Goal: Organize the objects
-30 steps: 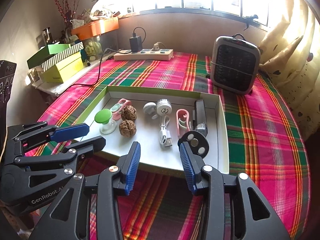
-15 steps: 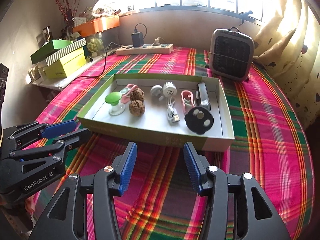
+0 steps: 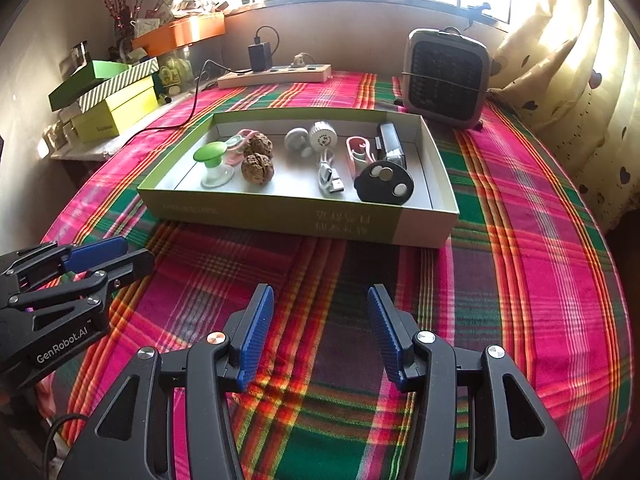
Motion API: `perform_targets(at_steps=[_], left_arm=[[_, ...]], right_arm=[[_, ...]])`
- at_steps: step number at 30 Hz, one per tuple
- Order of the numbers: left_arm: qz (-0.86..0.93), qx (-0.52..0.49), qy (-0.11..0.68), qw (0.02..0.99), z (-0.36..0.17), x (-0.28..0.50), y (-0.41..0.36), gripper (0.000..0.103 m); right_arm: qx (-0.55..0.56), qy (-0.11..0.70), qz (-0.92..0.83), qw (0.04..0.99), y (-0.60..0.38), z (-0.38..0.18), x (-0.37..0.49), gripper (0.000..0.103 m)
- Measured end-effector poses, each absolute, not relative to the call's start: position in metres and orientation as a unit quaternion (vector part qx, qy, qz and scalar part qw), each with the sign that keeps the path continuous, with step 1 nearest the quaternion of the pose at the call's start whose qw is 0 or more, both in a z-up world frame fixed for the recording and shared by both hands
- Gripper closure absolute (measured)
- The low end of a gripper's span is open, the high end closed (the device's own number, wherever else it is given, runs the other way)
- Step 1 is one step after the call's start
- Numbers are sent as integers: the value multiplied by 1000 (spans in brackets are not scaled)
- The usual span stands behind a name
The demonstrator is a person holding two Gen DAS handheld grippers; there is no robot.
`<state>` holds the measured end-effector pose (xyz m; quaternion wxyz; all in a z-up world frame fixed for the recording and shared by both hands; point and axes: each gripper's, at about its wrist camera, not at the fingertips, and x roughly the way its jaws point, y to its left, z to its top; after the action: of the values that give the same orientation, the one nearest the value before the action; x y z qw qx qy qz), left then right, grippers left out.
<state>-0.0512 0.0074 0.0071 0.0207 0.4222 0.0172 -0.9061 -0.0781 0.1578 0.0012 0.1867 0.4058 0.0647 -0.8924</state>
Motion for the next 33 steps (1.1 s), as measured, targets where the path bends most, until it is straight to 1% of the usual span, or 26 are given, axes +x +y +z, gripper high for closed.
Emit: perform_targets(at_steps=[8,10,14,22,33], left_arm=[[-903,428,22,25,1,-49,6,69],[-904,427,23,25,1,-48,6,69],[-906,422,24,26,0,-47,7,68],[-913,407,14,35,-1,-43,14,61],[-913,407,20,35,-2,-43,12,60]], right_arm=[[410,79,-890,181,156,-4,-70,52],[413,77,-890,177,157,-5,-70,48],[417,75,-889,174,159,-8,-69,44],[415,75,-892,163,161,-10,-66,34],[417,72,-892,158,161,-10,-66,30]])
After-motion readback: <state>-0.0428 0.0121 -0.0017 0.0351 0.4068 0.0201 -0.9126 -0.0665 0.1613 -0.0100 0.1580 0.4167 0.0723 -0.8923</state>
